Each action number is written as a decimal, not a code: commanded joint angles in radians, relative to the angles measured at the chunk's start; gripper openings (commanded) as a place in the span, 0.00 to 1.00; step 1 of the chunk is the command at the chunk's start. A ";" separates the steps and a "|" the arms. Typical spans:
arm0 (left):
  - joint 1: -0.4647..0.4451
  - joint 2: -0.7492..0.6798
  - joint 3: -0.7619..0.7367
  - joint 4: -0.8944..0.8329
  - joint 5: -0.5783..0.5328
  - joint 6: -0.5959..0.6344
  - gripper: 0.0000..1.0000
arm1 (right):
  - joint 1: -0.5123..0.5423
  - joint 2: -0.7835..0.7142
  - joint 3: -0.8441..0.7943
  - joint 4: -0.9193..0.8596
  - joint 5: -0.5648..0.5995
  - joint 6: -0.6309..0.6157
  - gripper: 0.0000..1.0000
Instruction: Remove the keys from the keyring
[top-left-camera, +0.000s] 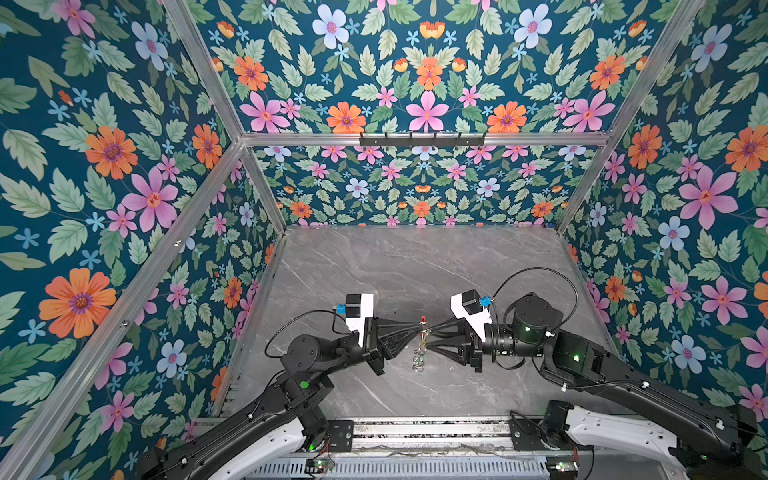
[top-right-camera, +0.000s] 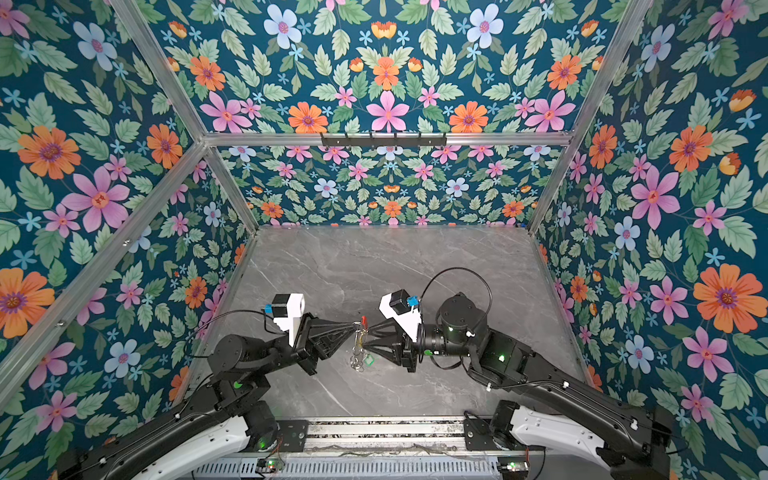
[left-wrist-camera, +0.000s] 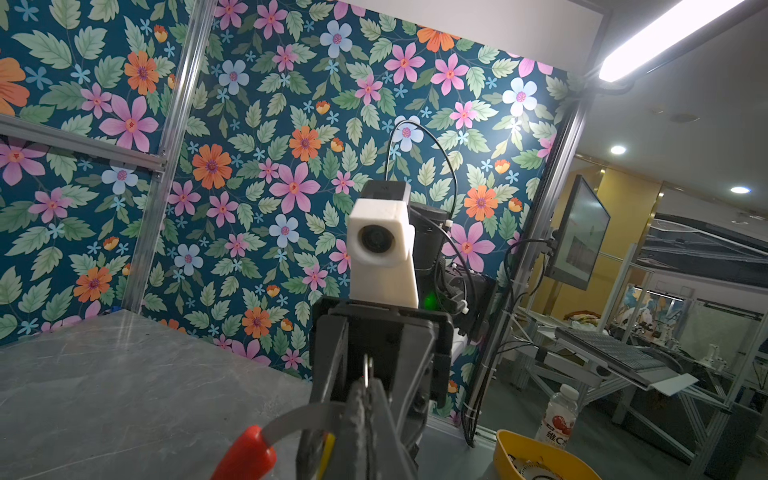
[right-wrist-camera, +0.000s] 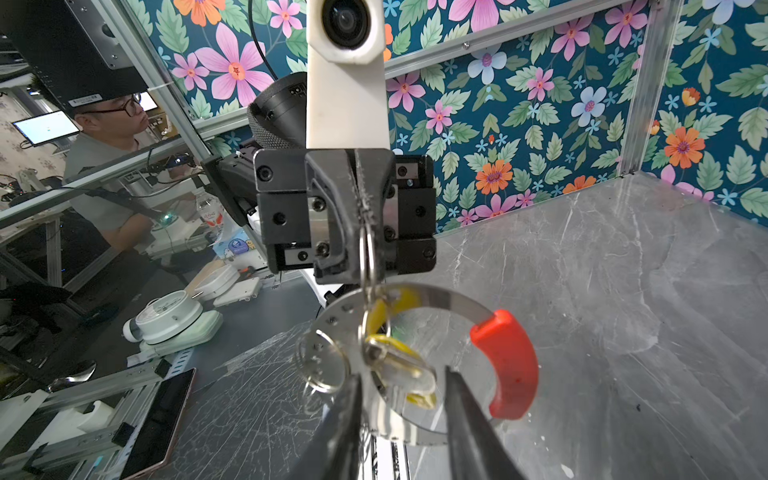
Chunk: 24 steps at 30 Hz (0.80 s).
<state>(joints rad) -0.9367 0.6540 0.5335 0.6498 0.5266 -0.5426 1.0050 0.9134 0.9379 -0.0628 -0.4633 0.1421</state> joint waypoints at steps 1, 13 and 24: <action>-0.001 -0.002 0.005 0.025 0.029 0.009 0.00 | 0.001 -0.010 0.007 0.002 0.052 -0.021 0.51; -0.001 0.024 0.006 0.046 0.069 -0.007 0.00 | 0.001 0.024 0.042 -0.021 0.075 -0.036 0.47; -0.001 0.003 0.000 0.014 -0.002 0.006 0.00 | 0.005 0.022 0.032 -0.011 0.052 -0.030 0.17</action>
<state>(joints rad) -0.9367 0.6586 0.5323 0.6479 0.5449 -0.5430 1.0073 0.9337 0.9657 -0.1017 -0.3950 0.1162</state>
